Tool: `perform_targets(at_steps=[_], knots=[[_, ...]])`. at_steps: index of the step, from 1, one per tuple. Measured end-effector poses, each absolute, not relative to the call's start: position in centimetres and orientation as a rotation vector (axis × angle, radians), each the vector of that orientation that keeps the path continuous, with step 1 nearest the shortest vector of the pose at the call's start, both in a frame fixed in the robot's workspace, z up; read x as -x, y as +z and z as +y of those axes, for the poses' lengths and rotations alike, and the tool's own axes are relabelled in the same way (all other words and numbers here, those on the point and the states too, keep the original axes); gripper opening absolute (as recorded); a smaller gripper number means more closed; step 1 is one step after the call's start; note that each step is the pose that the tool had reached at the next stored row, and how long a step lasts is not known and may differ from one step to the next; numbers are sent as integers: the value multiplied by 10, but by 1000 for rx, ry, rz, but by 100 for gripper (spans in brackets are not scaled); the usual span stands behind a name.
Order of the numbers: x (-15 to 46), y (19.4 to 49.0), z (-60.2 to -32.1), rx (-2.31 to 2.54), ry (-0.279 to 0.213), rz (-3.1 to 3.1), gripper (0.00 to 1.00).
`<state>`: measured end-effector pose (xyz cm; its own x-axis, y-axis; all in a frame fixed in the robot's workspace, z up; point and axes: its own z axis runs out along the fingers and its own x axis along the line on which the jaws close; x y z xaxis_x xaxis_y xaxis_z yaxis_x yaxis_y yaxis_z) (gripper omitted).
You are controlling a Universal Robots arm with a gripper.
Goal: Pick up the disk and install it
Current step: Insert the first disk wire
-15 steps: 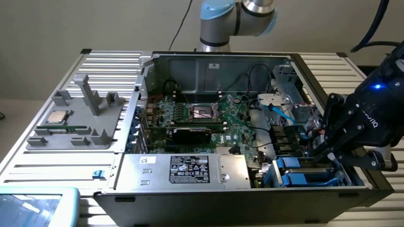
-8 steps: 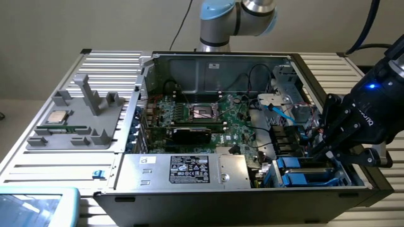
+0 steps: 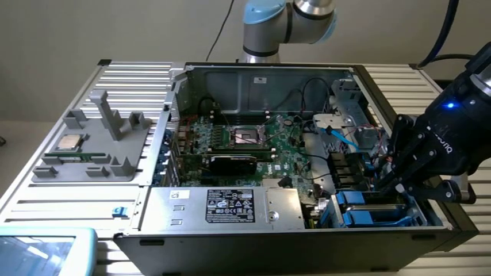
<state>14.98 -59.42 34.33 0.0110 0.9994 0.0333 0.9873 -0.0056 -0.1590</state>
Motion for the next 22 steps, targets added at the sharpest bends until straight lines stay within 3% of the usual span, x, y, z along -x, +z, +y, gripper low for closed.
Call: perform_targets(at_steps=[22], knots=[[-150, 339, -592, 2109, 126, -2148, 16]])
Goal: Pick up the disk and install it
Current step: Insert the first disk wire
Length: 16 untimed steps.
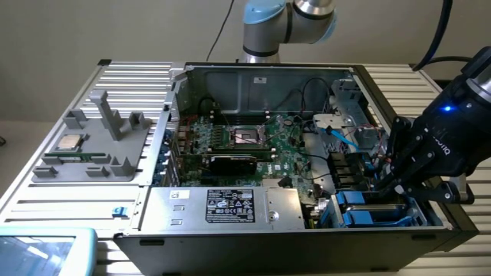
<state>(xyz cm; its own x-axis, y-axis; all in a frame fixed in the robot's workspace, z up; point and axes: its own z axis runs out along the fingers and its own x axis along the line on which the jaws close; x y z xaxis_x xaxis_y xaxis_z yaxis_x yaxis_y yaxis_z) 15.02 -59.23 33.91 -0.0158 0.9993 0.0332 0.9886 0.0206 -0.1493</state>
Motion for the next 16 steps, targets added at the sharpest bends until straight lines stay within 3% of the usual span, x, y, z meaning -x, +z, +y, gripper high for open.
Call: perform_targets(at_steps=[16], knots=[[-150, 335, -592, 2109, 125, -2150, 16]])
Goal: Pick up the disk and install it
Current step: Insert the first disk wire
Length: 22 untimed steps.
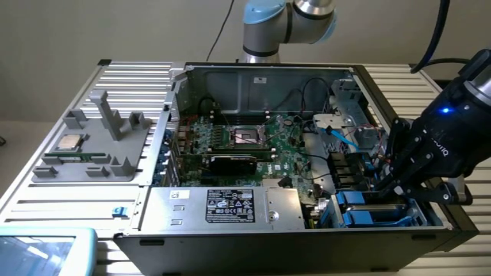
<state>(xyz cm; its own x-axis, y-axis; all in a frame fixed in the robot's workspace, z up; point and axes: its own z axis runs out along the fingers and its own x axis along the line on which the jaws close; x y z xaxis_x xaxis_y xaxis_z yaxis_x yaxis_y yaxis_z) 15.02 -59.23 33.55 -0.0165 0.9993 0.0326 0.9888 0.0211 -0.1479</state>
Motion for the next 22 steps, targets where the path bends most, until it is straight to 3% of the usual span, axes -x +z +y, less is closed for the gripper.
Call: perform_targets(at_steps=[22], knots=[[-149, 336, -592, 2189, 117, -2062, 16]])
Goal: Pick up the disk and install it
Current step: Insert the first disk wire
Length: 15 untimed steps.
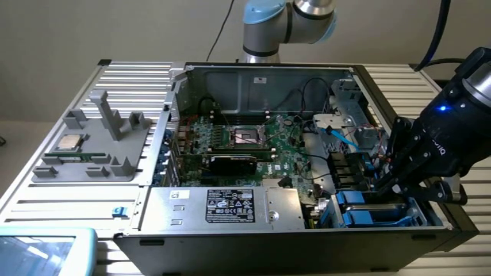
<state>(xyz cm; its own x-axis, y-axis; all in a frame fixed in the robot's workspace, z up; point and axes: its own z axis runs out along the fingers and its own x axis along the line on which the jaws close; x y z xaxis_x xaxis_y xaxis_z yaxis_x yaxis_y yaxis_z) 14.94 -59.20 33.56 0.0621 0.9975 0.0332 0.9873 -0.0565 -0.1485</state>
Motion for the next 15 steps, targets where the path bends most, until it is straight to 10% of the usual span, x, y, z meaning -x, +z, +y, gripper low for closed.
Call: perform_targets(at_steps=[15], knots=[[-149, 336, -592, 2195, 121, -2051, 16]])
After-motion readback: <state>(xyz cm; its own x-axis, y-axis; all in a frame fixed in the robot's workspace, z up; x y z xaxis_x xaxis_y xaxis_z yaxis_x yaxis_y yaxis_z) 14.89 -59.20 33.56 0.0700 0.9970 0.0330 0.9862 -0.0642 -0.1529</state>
